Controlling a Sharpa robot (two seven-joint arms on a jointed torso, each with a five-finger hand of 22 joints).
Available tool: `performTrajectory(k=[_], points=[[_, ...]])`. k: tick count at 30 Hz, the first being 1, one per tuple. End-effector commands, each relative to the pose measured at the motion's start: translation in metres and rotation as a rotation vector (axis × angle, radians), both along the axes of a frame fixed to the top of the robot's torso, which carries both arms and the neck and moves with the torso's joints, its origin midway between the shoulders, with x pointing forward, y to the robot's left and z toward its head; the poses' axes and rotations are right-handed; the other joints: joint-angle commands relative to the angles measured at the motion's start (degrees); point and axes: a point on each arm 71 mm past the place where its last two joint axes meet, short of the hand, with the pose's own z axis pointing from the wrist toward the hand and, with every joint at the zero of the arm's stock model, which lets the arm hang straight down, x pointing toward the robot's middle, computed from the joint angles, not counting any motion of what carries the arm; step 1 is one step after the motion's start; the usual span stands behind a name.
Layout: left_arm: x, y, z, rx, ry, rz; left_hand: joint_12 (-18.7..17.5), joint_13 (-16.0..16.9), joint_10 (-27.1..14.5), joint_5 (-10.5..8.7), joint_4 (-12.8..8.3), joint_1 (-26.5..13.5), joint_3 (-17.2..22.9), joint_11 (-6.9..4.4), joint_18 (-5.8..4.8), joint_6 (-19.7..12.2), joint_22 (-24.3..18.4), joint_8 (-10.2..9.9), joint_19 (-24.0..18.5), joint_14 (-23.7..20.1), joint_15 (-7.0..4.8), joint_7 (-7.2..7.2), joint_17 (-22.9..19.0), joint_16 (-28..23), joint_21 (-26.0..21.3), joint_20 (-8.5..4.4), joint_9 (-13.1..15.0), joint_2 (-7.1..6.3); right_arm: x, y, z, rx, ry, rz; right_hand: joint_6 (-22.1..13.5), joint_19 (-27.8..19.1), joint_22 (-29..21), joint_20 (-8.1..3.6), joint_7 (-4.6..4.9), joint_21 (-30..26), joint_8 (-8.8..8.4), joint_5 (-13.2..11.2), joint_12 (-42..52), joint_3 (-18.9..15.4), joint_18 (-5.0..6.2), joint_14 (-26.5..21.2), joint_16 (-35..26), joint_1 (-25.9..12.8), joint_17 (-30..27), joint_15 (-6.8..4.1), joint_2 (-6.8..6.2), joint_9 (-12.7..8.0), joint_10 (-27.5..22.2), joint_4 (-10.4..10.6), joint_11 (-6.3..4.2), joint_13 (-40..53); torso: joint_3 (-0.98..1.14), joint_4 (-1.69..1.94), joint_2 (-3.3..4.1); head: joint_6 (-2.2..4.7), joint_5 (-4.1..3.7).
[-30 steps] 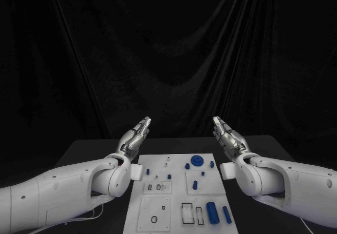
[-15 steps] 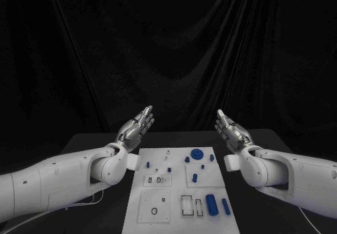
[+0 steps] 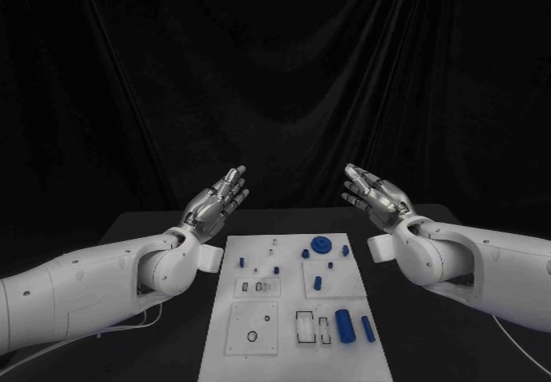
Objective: Assemble the parts on the task board
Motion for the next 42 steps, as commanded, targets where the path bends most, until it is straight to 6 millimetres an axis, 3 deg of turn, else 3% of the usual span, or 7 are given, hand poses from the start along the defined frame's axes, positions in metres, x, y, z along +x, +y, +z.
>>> performTrajectory(k=[1, 9, 13, 17, 23, 31, 42], points=[[-0.002, 0.000, 0.003, -0.038, -0.022, -0.012, -0.20, -0.08, 0.00, 0.55, -0.01, 0.74, 0.32, 0.47, 1.10, 0.47, -0.06, 0.34, -0.11, -0.09, 0.58, -0.04, -0.09, -0.21, -0.20, 0.58, 0.07, 0.19, 0.003, 0.003, 0.008, -0.124, -0.009, 0.100, 1.25, 5.50, 1.42, 0.16, -0.21, 2.90, 0.36, 0.50, 3.73, -0.15, -0.03, 3.56, 3.16, 1.56, 0.70, 1.38, -0.29, 0.13, 2.00, -0.38, 2.53, 0.50, 0.00, -0.08, 0.00, -0.33, -0.10], [-0.006, 0.007, 0.004, -0.036, -0.007, -0.013, -0.16, -0.04, 0.11, 5.69, -1.23, 4.60, 1.37, 0.57, 0.51, 1.23, -0.06, 0.36, -0.11, -0.09, 3.04, 0.47, -0.09, -0.21, -0.20, 2.32, 0.13, -0.37, 0.009, 0.005, 0.026, -0.362, -0.059, 0.178, 5.56, 38.94, 6.59, -0.16, 1.38, 16.19, 1.17, 1.15, 16.55, 0.80, -1.88, 30.95, 18.51, 7.30, 3.43, 3.32, -1.06, 0.51, 12.65, -3.52, 7.15, 1.65, -0.01, -0.03, 0.01, -1.27, 0.21], [-0.010, 0.010, 0.004, -0.044, 0.006, -0.032, 0.08, 0.18, 0.75, 11.58, -3.10, 8.77, 2.51, 0.43, 0.75, 2.45, 0.35, 0.54, 0.51, -0.09, 4.15, 0.52, -0.09, -0.21, 0.36, 3.77, 0.26, -1.42, 0.010, 0.005, 0.033, -0.471, -0.068, 0.189, 11.38, 46.15, 6.47, -0.82, 2.84, 17.19, 2.74, 0.80, 21.68, 1.31, 0.14, 39.82, 20.01, 10.18, 3.46, 0.65, -1.53, 1.19, 19.84, -5.67, 7.38, 2.13, -0.01, -0.01, 0.00, -1.99, 0.27], [-0.013, 0.014, 0.005, -0.046, 0.016, -0.040, 0.21, 0.29, 1.15, 17.25, -5.56, 12.35, 3.79, 0.94, 1.27, 4.16, 0.78, 0.75, 1.50, 0.38, 4.98, 1.02, 0.22, 0.48, 1.10, 5.16, 0.42, -2.44, 0.012, 0.007, 0.043, -0.632, -0.164, 0.188, 28.24, 59.15, 7.40, -5.70, 4.76, 20.63, 7.21, -6.40, 23.31, 4.00, 0.58, 55.75, 21.15, 16.92, 3.89, -4.54, -2.28, 2.96, 34.19, -10.71, 5.93, 1.92, -0.02, -0.03, 0.01, -2.72, 0.54], [-0.017, 0.017, 0.006, -0.048, 0.024, -0.044, 1.36, 0.89, 2.88, 19.15, -9.72, 14.58, 6.93, 2.91, 1.17, 7.87, 0.70, 1.32, 1.65, 1.34, 5.84, -2.08, 0.66, 1.89, 1.10, 5.85, 0.78, -3.08, 0.015, 0.015, 0.056, -0.877, -0.313, 0.204, 35.45, 73.12, 11.97, -11.28, 2.81, 29.39, 6.84, -8.37, 16.79, 5.71, 0.51, 74.71, 27.26, 18.49, 8.41, -10.11, -3.85, 2.56, 46.20, -11.47, 2.18, 1.82, -0.27, 0.23, 0.19, -3.66, 1.24], [-0.025, 0.017, 0.016, -0.022, -0.023, -0.060, 3.90, 1.49, 4.79, 16.99, -13.62, 14.13, 11.63, 5.02, 1.00, 12.13, 1.15, 1.72, 3.39, 4.11, 7.54, -4.09, 1.50, 5.47, 2.06, 7.22, 1.01, -3.98, 0.016, 0.035, 0.057, -1.266, -0.413, 0.345, 40.75, 73.10, 21.00, -13.44, -1.60, 40.62, 5.76, -2.47, 7.35, 9.07, 0.55, 75.65, 42.01, 18.62, 18.42, -11.79, -6.58, 4.07, 50.12, -9.89, 0.60, 2.09, -0.46, 0.85, 1.07, -4.46, 1.68], [-0.031, 0.014, 0.029, 0.035, -0.144, -0.107, 12.11, 2.63, 9.31, 18.00, -16.42, 12.85, 18.72, 8.91, 0.94, 14.08, 1.72, 1.24, 6.60, 11.74, 9.60, -2.12, 2.75, 13.85, 3.67, 9.28, 1.07, -5.73, 0.015, 0.055, 0.060, -1.559, -0.560, 0.424, 41.31, 67.53, 34.79, -13.36, -2.47, 53.09, 3.26, 4.66, 4.17, 20.84, -0.04, 72.54, 53.84, 17.18, 29.58, -12.49, -13.57, 6.20, 48.71, -8.10, -0.15, 2.36, -0.47, 2.92, 3.04, -5.47, -0.25]])
